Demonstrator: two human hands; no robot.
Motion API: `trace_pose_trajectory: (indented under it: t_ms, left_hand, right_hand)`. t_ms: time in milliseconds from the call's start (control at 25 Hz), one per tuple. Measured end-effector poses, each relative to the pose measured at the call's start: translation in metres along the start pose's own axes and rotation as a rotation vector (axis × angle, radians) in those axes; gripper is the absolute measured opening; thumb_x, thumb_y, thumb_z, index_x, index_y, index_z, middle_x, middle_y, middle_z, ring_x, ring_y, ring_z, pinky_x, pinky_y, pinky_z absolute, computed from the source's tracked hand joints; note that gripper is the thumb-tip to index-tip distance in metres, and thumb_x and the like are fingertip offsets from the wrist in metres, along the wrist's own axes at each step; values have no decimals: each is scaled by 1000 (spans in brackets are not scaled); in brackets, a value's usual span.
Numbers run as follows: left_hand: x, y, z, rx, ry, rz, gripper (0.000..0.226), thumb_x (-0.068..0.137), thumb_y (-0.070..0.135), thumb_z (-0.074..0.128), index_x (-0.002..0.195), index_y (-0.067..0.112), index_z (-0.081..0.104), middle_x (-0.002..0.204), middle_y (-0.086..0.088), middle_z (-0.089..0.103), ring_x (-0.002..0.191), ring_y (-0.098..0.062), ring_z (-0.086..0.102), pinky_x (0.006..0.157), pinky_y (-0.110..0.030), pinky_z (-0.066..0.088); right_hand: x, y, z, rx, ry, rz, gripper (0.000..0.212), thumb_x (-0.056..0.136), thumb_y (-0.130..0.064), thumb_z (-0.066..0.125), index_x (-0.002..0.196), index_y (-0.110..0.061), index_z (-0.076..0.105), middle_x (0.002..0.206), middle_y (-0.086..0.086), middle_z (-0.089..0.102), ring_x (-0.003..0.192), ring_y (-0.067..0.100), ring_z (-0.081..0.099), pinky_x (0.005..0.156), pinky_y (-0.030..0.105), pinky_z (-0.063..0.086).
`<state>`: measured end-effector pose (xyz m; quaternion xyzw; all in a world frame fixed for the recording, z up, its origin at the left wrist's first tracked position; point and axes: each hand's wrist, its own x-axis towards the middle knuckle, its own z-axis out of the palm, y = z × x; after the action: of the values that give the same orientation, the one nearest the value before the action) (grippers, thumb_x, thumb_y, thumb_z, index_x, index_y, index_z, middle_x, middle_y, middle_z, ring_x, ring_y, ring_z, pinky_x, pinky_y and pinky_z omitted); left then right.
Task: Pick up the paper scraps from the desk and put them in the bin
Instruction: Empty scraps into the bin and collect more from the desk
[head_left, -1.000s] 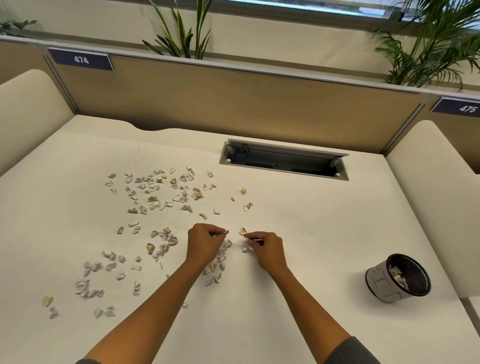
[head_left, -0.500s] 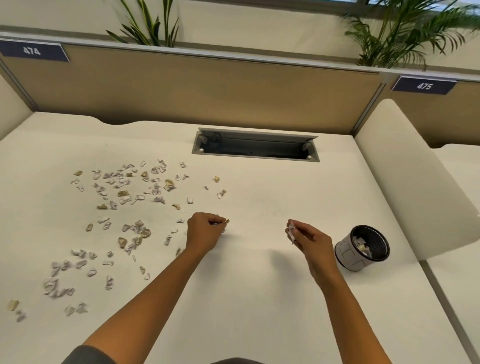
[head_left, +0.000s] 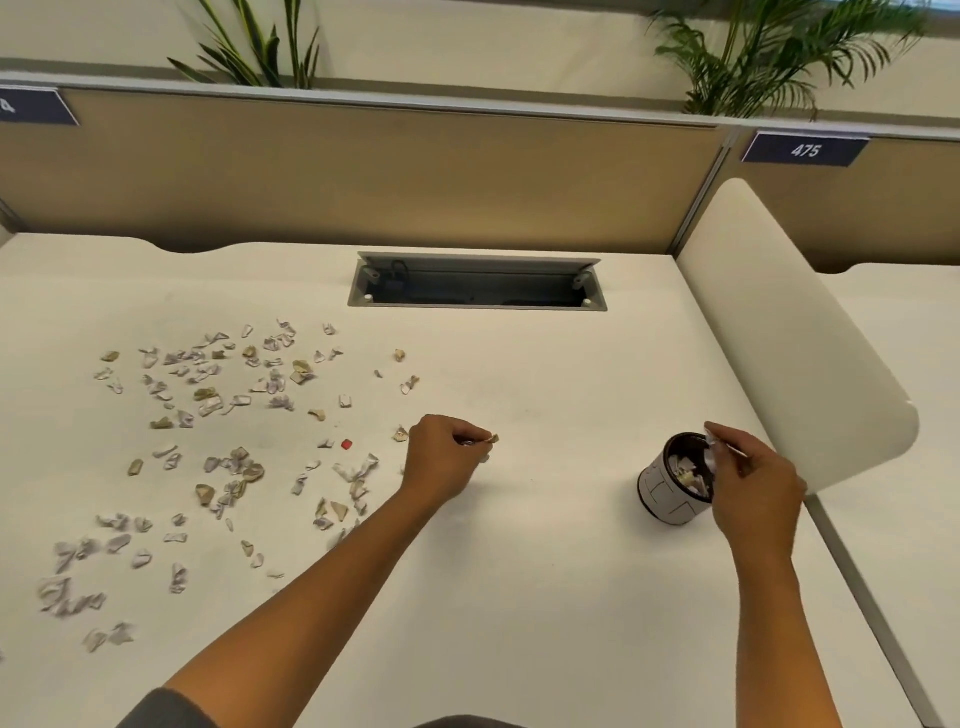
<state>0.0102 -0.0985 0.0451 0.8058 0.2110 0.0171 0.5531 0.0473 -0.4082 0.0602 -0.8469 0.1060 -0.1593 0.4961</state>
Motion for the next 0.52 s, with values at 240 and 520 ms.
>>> trace_pose_trajectory:
  t_ms: [240,520]
  left_hand:
    - [-11,43,60,-10,-193,127,8,78,9,74,81,14,79,70,5,74,66,-5,72,57,-7,49]
    - [-19,84,142,9,-375,165,9,77,15,77,84,10,79,76,-7,76,69,-16,71,59,-17,53]
  right_hand:
    - [2,17,-2,47,-44,105,31,97,-11,54,107,-33,73,99,-11,72,92,4,67,76,12,45]
    - [3,33,-6,228,14,186,30,95,-12,57,94,-38,73,95,-14,75,89,2,72,78,11,54]
